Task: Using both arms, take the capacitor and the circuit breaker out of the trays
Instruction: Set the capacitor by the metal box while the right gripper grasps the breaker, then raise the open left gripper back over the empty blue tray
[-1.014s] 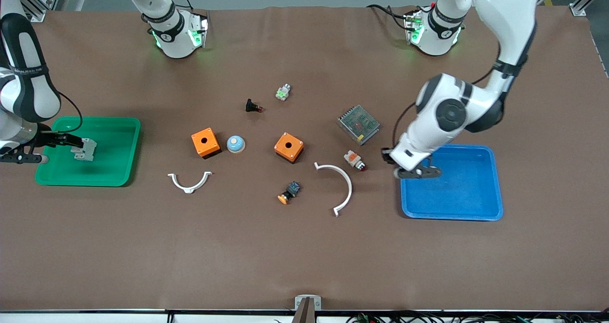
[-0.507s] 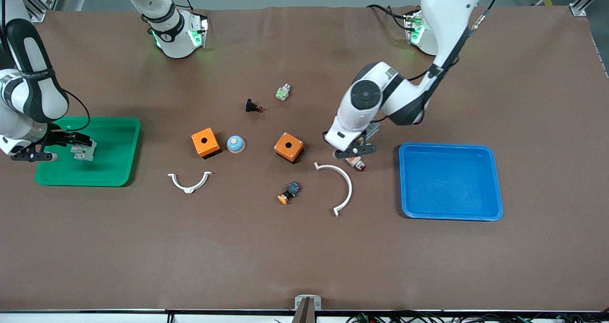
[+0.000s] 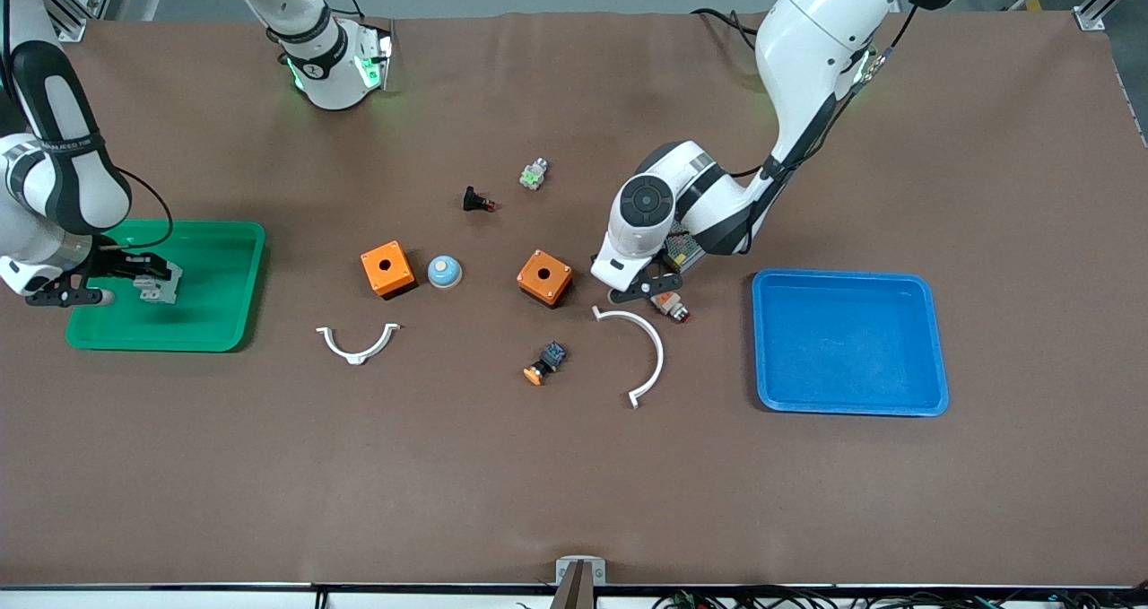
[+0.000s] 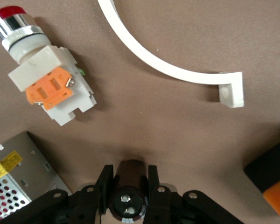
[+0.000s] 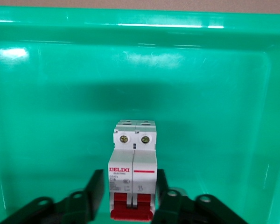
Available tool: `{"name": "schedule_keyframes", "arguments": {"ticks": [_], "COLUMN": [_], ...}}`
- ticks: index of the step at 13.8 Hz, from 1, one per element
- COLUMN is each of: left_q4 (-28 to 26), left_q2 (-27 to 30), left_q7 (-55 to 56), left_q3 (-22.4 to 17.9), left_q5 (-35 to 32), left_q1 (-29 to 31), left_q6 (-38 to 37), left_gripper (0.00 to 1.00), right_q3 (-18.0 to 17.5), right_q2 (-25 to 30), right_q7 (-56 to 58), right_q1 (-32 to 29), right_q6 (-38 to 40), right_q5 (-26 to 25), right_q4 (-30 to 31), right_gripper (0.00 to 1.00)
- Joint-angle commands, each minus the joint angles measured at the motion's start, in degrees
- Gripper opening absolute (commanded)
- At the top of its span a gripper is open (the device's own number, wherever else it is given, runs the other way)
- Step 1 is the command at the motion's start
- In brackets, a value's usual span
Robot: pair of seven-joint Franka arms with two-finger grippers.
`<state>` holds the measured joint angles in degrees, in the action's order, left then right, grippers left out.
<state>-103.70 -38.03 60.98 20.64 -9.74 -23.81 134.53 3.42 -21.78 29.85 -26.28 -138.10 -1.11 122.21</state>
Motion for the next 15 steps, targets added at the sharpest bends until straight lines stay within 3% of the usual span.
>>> {"name": "schedule_keyframes", "arguments": {"ticks": [1, 2, 4, 8, 12, 15], "left_q4": [1.92, 2.62, 4.46, 15.70, 16.77, 16.86], "left_q2": [-1.34, -1.17, 1.28, 6.20, 13.93, 19.65], "left_q7": [1.77, 2.64, 2.83, -3.56, -16.91, -25.98], "left_q3": [-0.42, -0.34, -0.51, -0.51, -0.51, -0.42], "left_q5": [-4.49, -4.76, -4.94, -5.20, -5.20, -5.20], "left_q1": [-0.54, -0.54, -0.28, 3.49, 12.53, 18.16], "left_q6": [-0.32, -0.41, -2.85, -21.65, -23.96, -28.69], "left_gripper": [0.83, 1.00, 1.00, 1.00, 1.00, 1.00], "right_q3": [-0.96, -0.96, -1.04, -1.13, -1.13, -1.31], "right_q2": [-0.28, -0.20, 0.68, 4.89, 5.08, 5.17], "right_q7": [1.53, 1.53, 1.36, 0.74, -8.28, -19.08], "right_q1": [-1.14, -1.06, -0.62, 2.27, 9.20, 17.55], "right_q6": [-0.06, 0.28, 1.60, 14.22, 28.47, 31.05], "right_q5": [1.29, 1.29, 1.29, 1.29, 1.37, 1.98], "right_q4": [-0.39, -0.48, -0.56, -6.78, -18.20, -20.78], "right_gripper": [0.25, 0.25, 0.25, 0.25, 0.25, 0.25]}}
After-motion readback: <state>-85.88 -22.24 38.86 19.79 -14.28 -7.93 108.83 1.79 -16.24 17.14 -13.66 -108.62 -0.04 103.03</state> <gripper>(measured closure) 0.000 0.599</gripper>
